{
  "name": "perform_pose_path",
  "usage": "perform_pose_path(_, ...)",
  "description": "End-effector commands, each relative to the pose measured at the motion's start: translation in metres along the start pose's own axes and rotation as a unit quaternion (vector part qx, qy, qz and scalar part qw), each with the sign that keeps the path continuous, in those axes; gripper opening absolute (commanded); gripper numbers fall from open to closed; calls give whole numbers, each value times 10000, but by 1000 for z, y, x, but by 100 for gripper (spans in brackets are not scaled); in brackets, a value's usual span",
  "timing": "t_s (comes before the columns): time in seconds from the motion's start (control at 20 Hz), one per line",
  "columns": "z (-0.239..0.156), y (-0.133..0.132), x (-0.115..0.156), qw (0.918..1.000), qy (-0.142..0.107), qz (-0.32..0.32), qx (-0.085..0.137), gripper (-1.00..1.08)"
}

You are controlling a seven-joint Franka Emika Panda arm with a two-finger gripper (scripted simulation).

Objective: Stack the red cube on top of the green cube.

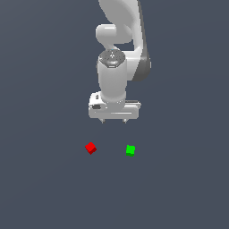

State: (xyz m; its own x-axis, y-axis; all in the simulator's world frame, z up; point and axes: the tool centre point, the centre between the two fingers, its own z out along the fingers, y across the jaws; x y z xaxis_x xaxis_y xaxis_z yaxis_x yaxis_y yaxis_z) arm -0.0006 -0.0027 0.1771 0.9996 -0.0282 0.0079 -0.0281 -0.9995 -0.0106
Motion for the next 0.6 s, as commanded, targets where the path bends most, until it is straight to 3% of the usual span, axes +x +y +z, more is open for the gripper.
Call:
perform_pose_path(0.0, 0, 0, 0, 10000, 0, 0, 0, 100)
perform_pose_path(0.55, 9, 11, 1, 9995, -5, -309, -2, 100)
